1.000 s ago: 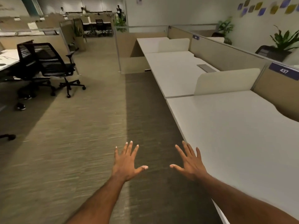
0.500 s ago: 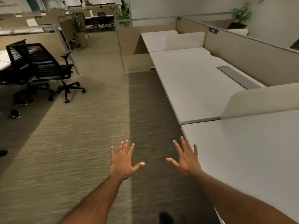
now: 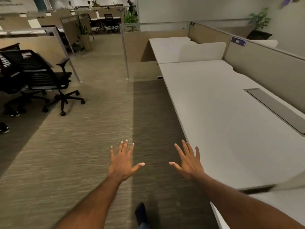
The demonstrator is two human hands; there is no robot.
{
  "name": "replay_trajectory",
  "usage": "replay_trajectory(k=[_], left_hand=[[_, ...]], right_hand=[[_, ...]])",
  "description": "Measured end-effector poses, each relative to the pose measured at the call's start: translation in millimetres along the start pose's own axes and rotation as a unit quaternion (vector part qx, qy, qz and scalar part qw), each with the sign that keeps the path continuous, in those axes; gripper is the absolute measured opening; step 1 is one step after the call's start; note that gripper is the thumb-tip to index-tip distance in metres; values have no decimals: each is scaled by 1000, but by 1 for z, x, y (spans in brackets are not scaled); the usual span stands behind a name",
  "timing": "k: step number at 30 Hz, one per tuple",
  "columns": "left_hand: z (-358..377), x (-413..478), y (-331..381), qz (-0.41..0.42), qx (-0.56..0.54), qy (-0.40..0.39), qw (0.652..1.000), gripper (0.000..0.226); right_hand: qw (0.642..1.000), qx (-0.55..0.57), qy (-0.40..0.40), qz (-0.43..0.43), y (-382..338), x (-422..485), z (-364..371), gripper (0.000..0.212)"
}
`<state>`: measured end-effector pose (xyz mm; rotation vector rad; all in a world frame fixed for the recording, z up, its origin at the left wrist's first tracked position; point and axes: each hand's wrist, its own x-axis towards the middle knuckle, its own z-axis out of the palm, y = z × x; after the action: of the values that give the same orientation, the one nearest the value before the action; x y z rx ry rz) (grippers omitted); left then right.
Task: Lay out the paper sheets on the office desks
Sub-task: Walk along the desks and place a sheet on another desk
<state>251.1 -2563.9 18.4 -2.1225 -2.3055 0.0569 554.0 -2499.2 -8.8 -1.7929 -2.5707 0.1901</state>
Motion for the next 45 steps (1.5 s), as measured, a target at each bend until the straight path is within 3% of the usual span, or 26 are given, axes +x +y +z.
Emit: replay_trajectory(k=[6,18,32,45], left_hand=[[21,152,-42,14,-18,-29,999,115],[-8,439,-118,25,-14,-3,1000,115],[-44,772,-135,32,-7,8,999,107],[-12,1077,-171,89,-26,-10,996,109]], right_hand=[[1000,-20,-5,19,7,141,-5,86],[998,0,20,56,12,427,-39,86],[999,25,7,43,66,772,-67,86],[996,11,7,89,99,1038,-58,86]])
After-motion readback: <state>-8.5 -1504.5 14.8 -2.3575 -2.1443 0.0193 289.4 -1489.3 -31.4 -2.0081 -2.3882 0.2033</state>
